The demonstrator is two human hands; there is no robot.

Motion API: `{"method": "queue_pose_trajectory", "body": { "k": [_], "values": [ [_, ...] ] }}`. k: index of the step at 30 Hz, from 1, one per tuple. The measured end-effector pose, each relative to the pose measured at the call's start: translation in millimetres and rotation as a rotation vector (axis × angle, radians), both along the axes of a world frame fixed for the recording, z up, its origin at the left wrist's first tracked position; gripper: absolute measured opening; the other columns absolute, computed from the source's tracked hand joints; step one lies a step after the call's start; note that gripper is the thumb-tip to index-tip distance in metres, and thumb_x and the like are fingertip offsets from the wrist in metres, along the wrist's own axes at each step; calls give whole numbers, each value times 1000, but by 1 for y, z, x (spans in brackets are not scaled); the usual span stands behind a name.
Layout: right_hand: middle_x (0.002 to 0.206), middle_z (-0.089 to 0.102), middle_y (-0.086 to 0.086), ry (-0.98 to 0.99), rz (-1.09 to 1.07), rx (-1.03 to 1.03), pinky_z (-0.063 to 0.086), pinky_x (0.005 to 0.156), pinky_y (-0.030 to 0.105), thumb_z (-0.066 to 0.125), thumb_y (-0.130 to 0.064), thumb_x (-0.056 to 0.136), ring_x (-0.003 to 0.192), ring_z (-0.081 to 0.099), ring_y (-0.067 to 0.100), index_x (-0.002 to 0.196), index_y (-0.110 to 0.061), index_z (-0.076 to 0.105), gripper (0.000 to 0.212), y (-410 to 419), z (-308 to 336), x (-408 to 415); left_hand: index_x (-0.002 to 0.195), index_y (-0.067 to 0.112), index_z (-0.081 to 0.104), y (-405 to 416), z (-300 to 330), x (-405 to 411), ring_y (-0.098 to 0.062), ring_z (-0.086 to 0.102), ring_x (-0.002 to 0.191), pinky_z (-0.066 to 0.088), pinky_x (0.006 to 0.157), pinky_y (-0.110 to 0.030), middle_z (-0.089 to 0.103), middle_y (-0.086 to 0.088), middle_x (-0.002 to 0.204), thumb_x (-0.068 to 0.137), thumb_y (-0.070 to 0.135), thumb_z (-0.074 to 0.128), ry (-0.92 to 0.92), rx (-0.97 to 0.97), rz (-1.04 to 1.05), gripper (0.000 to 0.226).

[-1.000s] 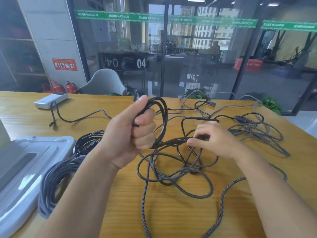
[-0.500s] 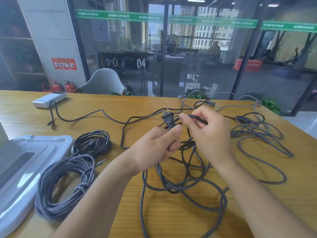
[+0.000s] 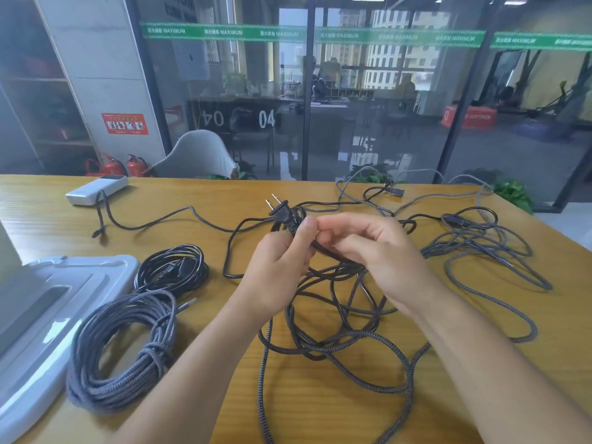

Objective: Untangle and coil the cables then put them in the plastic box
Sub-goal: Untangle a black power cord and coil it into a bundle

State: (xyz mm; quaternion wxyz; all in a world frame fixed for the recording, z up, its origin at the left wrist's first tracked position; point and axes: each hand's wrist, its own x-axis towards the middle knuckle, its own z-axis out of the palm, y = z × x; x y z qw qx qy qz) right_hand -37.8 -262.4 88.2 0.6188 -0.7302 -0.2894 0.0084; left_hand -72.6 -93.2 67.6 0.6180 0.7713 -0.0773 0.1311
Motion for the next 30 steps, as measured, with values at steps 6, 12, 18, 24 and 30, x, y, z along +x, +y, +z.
{"method": "queue_pose_trajectory", "body": {
  "k": [6,12,18,24,30],
  "values": [
    [100,70,-25,-445,-257,-519,37,108,25,55,-27,105,112,52,-8,105,-35,74,20,-18,-3,13,73,9,52,9,-3,8,-19,31,55,25,53,-33,39,1,60,111,42,40,-25,-96,145,52],
    [109,70,-18,-242,92,-349,45,91,14,59,5,98,105,64,0,116,-24,78,39,-5,-10,4,73,13,56,14,7,4,-16,42,56,35,54,-25,54,-7,62,113,41,32,-107,-307,207,54],
    [115,75,-14,-100,140,-392,51,99,21,63,-10,103,114,66,-3,127,-37,67,36,3,-30,16,75,16,44,14,18,-2,-27,54,63,44,70,-38,50,-7,62,113,46,28,-65,-663,-48,51],
    [95,62,-15,-238,-102,-617,42,73,23,62,-54,96,82,56,2,107,-39,76,23,-5,-39,36,67,20,39,15,23,-10,-15,15,50,13,57,-35,20,5,56,112,47,30,16,-661,-202,53],
    [86,70,-16,-753,-463,-328,53,68,33,47,-36,106,76,67,6,116,-23,70,27,-1,-30,25,64,20,34,12,28,-12,-15,10,51,11,52,-32,15,3,56,111,43,31,7,-555,-168,53]
  ]
}}
